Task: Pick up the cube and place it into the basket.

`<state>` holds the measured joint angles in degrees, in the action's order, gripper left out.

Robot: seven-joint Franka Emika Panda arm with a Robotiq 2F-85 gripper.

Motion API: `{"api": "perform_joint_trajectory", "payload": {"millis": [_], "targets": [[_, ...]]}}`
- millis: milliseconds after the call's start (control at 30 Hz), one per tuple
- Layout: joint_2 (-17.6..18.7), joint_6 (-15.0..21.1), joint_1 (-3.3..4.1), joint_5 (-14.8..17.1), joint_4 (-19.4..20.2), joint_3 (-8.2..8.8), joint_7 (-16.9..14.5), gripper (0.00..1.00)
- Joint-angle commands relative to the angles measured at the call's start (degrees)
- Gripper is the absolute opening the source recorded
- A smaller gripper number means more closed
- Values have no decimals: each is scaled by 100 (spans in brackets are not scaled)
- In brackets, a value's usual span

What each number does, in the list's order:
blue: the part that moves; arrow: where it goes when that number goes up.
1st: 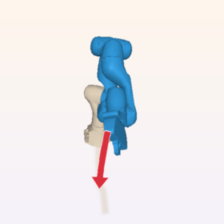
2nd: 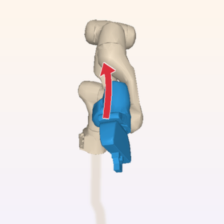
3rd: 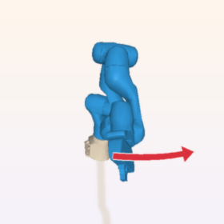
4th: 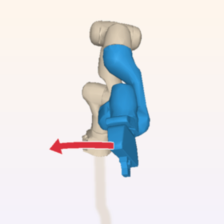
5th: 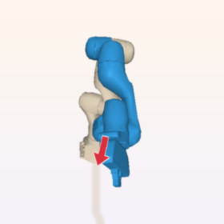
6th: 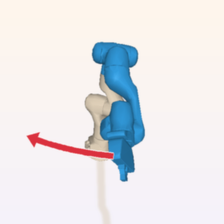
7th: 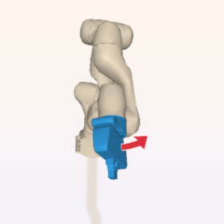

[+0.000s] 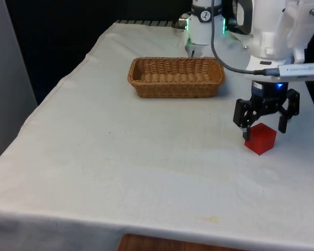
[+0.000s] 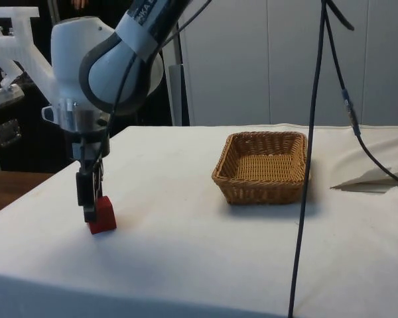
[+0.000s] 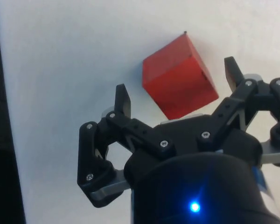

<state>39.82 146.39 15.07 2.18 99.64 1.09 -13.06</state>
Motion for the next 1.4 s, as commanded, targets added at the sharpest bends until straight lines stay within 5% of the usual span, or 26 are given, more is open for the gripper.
{"api": "perform_joint_trajectory", "payload": {"millis": [0,633,667,767,800,967,1367], "targets": [[-17,46,34,-29,40,23,34,100],[86,166,29,-6,80,0,-6,100],[86,166,29,-6,74,0,-6,97],[92,160,29,-6,69,0,0,69],[92,166,29,-6,74,0,0,69],[92,166,29,-6,74,0,0,4],[69,155,29,-6,63,6,0,3]]}}
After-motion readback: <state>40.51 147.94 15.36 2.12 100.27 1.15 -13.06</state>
